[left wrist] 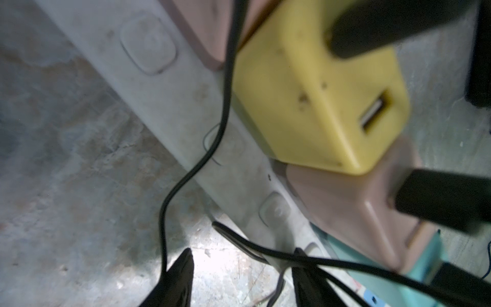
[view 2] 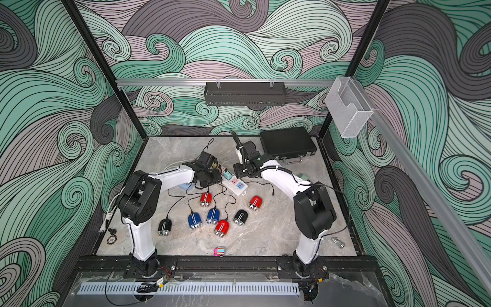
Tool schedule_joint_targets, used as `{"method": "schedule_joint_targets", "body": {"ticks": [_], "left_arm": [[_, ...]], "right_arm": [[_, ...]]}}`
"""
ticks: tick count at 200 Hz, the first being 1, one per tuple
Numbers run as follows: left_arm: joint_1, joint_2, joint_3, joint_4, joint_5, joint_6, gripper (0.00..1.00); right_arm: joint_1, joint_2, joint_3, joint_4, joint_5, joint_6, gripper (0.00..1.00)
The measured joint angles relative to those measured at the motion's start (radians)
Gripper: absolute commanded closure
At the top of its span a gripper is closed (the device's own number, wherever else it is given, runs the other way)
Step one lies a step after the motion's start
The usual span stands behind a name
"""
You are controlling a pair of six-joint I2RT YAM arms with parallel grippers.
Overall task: Unplug the electric shaver
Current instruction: Remove the plug from the socket.
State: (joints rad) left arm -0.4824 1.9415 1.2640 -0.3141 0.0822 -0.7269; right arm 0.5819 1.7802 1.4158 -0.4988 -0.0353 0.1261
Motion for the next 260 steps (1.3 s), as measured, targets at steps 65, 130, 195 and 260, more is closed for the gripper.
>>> {"method": "schedule_joint_targets", "body": {"ticks": [65, 130, 195, 260], "left_arm": [[0.000, 0.000, 0.000, 0.008, 0.001, -0.008, 0.47], [0.001, 0.000, -0.009, 0.027, 0.005, -0.014, 0.48], [0.002, 0.000, -0.017, 0.046, 0.023, -0.022, 0.48], [0.010, 0.000, -0.031, 0.069, 0.038, -0.030, 0.48]], "right_arm": [[0.037, 0.083, 0.078, -0.003, -0.045, -0.039, 0.36], [0.038, 0.183, 0.154, -0.023, -0.073, -0.048, 0.38], [0.039, 0.262, 0.210, -0.037, -0.089, -0.061, 0.46], [0.039, 0.307, 0.239, -0.040, -0.111, -0.081, 0.53]]}}
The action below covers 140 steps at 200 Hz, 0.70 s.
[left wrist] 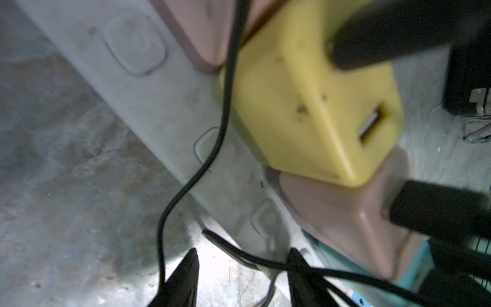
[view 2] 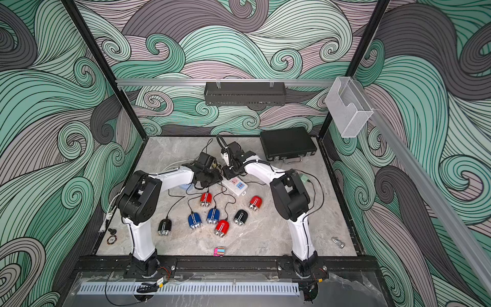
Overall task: Unplug the electric shaver
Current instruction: Remove the plug from the socket.
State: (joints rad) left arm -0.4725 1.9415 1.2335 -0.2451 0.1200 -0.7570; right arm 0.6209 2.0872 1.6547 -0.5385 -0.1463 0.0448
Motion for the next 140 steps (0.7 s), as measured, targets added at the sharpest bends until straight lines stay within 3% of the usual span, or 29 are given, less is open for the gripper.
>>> {"method": "schedule_joint_targets", "body": {"ticks": [140], "left_arm": [[0.006, 0.000, -0.003, 0.005, 0.016, -0.013, 0.48]], "right_arm": [[0.000, 0.073, 0.068, -0.023, -0.013, -0.056, 0.59]]}}
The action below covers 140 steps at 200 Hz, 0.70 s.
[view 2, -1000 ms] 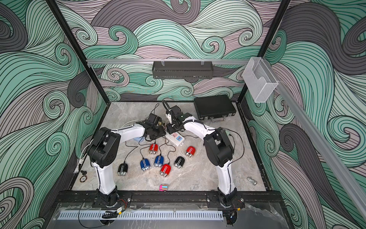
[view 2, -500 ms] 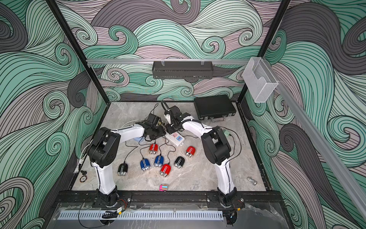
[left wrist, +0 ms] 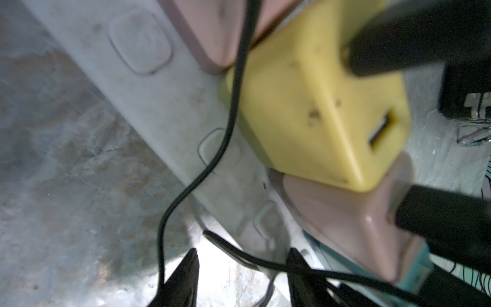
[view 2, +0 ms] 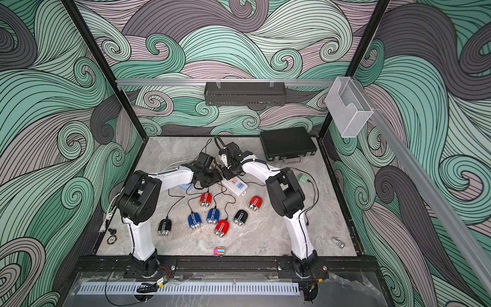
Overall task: Unplug the electric shaver
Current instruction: Remove the plug from the socket.
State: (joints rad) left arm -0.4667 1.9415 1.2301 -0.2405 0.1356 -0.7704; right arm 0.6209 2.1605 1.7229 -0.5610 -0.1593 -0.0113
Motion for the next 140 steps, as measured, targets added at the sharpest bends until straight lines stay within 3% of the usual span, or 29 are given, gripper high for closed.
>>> {"method": "schedule_joint_targets", "body": {"ticks": [140], "left_arm": [[0.002, 0.000, -0.002, -0.001, 0.007, -0.006, 0.48]], "right_arm": [[0.001, 0.000, 0.001, -0.008, 0.007, -0.073, 0.69]]}}
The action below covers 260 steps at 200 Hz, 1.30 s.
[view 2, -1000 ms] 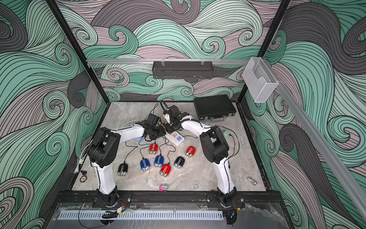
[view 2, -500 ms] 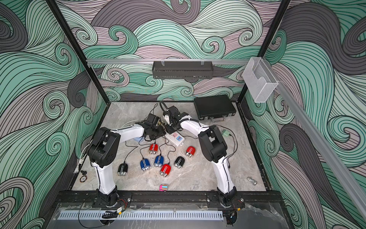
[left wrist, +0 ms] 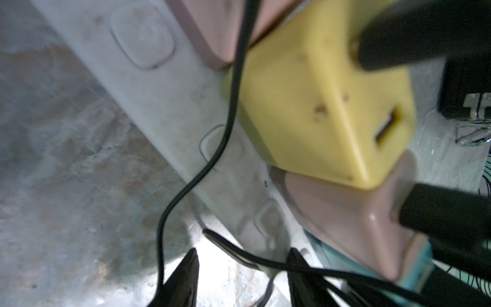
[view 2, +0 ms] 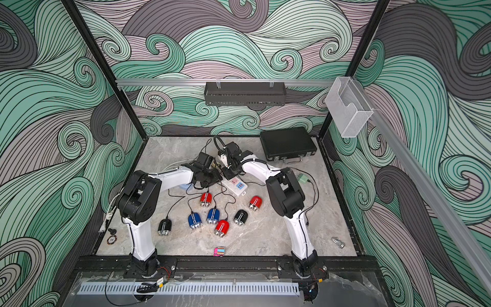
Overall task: Unplug the electric shaver
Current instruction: Remove the plug from the socket.
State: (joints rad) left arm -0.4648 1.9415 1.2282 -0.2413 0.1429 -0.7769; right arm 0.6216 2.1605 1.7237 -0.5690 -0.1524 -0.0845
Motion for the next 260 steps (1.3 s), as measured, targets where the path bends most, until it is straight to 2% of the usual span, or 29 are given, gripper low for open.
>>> {"method": "schedule_joint_targets", "body": {"ticks": [72, 177, 260], "left_arm": [[0.000, 0.000, 0.000, 0.000, 0.000, -0.004, 0.48], [0.000, 0.003, 0.000, 0.001, 0.026, -0.017, 0.48], [-0.009, 0.014, 0.014, 0.002, 0.030, -0.010, 0.47]], "right_arm": [[0.003, -0.008, -0.012, 0.012, 0.021, -0.027, 0.71], [0.014, -0.097, -0.149, 0.088, 0.080, -0.040, 0.70], [0.014, -0.099, -0.142, 0.071, 0.097, -0.051, 0.70]]}}
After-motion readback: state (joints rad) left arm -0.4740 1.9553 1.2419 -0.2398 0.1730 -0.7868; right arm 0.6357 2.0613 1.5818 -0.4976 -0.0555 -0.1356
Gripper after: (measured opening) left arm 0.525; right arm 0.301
